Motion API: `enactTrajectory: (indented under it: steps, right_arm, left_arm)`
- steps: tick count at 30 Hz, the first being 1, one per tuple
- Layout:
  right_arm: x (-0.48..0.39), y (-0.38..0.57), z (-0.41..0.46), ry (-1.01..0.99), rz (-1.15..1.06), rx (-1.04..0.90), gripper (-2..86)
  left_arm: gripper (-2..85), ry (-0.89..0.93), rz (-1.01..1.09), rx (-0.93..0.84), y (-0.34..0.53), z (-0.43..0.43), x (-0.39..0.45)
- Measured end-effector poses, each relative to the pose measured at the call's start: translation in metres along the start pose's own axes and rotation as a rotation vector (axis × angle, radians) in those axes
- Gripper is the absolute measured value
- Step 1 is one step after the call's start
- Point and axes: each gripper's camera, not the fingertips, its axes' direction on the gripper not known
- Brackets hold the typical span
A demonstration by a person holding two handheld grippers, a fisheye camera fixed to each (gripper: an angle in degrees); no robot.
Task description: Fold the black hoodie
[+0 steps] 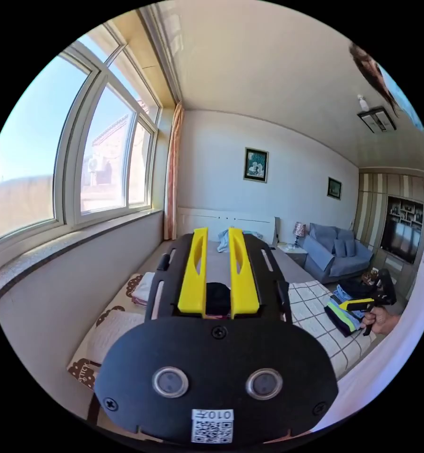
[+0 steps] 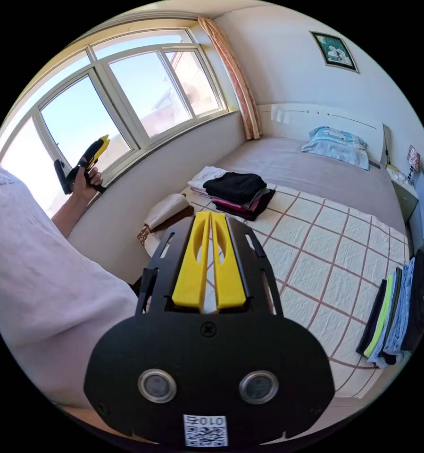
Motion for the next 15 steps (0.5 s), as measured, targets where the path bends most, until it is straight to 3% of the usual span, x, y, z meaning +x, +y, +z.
enactTrajectory:
  steps: [2,5,10,15]
  right_arm:
    - [-0.006,0.007,-0.007,0.024,0.024,0.003,2.6]
    - [-0.015,0.016,-0.014,0.048,0.071,-0.008,2.6]
    - [-0.027,0.015,-0.014,0.093,0.132,-0.064,2.6]
    - [-0.038,0.014,-0.008,0.105,0.201,-0.1,2.7]
  left_arm:
    - [10.9,0.074,-0.135,-0.029,0.005,0.042,-0.026]
    - [8.6,0.18,-0.235,-0.074,0.02,0.104,-0.061]
    - [1.8,0.107,-0.343,-0.223,0.061,0.215,-0.114]
    - [3.2,0.074,-0.575,-0.385,0.114,0.331,-0.175]
